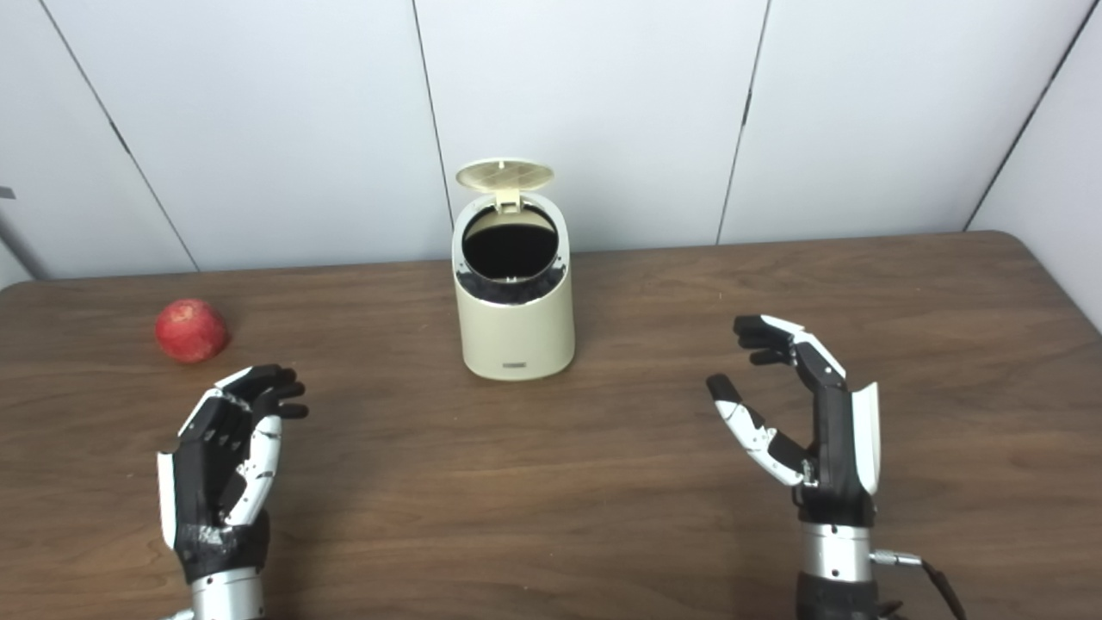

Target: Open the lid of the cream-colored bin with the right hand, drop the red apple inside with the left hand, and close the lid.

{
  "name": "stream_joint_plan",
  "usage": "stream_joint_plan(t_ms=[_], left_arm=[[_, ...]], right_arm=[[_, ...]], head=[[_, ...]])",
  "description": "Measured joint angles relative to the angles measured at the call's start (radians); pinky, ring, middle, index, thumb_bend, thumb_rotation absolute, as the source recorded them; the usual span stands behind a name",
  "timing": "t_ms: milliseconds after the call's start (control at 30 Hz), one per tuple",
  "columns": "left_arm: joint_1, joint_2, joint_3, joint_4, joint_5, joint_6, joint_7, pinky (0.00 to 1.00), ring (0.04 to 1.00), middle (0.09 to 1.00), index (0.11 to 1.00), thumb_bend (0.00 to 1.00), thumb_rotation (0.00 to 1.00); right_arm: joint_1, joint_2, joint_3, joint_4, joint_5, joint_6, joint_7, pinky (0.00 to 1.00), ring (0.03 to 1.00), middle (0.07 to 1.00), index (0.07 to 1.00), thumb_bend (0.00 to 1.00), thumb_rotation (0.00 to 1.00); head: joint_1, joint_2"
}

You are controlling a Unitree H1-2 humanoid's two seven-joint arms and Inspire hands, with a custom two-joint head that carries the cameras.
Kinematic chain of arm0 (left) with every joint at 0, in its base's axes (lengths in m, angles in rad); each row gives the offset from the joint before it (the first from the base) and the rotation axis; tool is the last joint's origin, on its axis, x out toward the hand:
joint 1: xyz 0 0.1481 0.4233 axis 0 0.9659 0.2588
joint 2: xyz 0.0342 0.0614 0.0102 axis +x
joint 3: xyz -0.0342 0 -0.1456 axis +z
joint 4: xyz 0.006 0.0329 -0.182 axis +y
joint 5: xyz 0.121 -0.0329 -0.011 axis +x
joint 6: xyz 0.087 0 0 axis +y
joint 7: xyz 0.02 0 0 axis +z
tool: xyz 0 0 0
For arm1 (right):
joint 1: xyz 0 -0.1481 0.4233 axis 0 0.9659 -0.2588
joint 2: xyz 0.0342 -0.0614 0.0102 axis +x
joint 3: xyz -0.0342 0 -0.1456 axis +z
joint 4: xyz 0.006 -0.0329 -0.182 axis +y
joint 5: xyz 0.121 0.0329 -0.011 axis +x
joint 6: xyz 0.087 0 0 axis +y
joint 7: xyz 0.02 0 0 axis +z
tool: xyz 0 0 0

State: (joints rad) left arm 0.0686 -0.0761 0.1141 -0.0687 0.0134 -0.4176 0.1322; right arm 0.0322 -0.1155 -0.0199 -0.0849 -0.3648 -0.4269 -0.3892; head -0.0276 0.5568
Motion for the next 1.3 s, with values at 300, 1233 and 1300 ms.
stream_joint_plan(t_ms=[300, 1233, 1300], left_arm=[[-0.035, 0.088, 0.175, -0.169, 0.182, -0.005, 0.132, 0.68, 0.761, 0.788, 0.800, 0.76, 0.25], [-0.320, 0.332, 0.154, 0.244, 0.213, 0.562, 0.050, 0.97, 1.000, 1.000, 1.000, 1.00, 0.42], [-0.322, 0.333, 0.146, 0.317, 0.224, 0.526, 0.077, 0.96, 1.000, 1.000, 1.000, 1.00, 0.41]], right_arm=[[-0.006, -0.011, 0.009, 0.013, 0.020, -0.003, -0.015, 0.55, 0.635, 0.660, 0.657, 0.30, 0.35], [-0.047, -0.059, 0.025, 0.071, 0.097, -0.007, -0.035, 0.57, 0.647, 0.667, 0.655, 0.27, 0.23], [-0.058, -0.076, 0.025, 0.088, 0.100, -0.007, -0.039, 0.56, 0.642, 0.665, 0.655, 0.26, 0.22]], head=[[0.021, -0.002], [0.190, -0.044], [0.221, -0.052]])
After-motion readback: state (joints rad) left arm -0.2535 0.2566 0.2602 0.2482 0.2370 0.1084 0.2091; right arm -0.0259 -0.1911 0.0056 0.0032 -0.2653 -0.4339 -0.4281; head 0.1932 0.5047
